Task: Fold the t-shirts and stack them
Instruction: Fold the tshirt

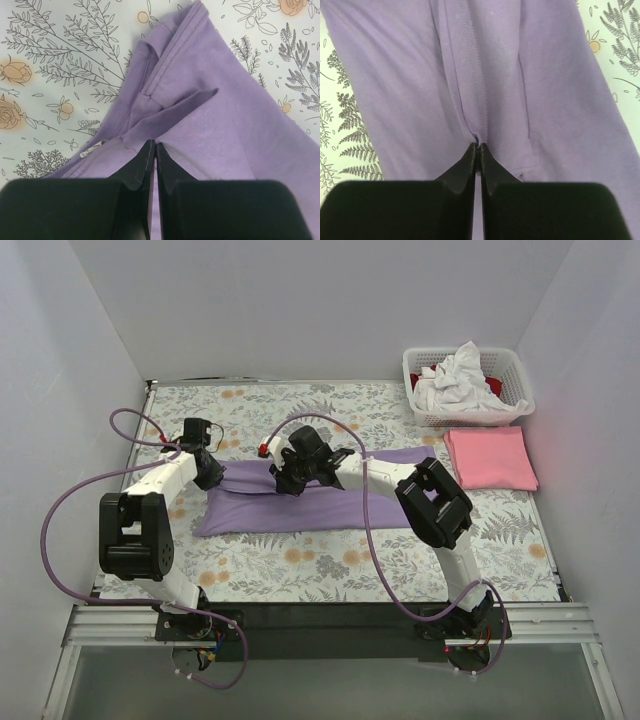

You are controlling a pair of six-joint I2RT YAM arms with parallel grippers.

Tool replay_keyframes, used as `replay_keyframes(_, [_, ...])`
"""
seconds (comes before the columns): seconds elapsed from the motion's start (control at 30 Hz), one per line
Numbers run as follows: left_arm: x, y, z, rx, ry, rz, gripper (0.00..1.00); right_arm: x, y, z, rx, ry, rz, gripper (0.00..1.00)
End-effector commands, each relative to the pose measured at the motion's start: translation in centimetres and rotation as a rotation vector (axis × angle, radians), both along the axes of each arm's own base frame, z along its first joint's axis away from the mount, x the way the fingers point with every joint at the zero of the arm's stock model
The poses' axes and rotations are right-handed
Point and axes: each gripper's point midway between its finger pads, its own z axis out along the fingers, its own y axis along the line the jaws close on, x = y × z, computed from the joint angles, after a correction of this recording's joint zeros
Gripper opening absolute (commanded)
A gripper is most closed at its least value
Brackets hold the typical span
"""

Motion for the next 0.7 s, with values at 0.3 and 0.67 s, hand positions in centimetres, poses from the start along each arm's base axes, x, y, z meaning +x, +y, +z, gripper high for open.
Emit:
replay_keyframes(0.3, [-0.1,0.3,0.9,0.008,-0.046,-0.005,0.27,-0.8,-0.2,1.0,0.005,0.044,0.013,0.30])
replay_keyframes(0.67, [1.1,-0.9,5.7,-0.032,-0.192,-0.021,0.42,0.4,-0.5,7.7,0.175,0.168,-0.062,0.36])
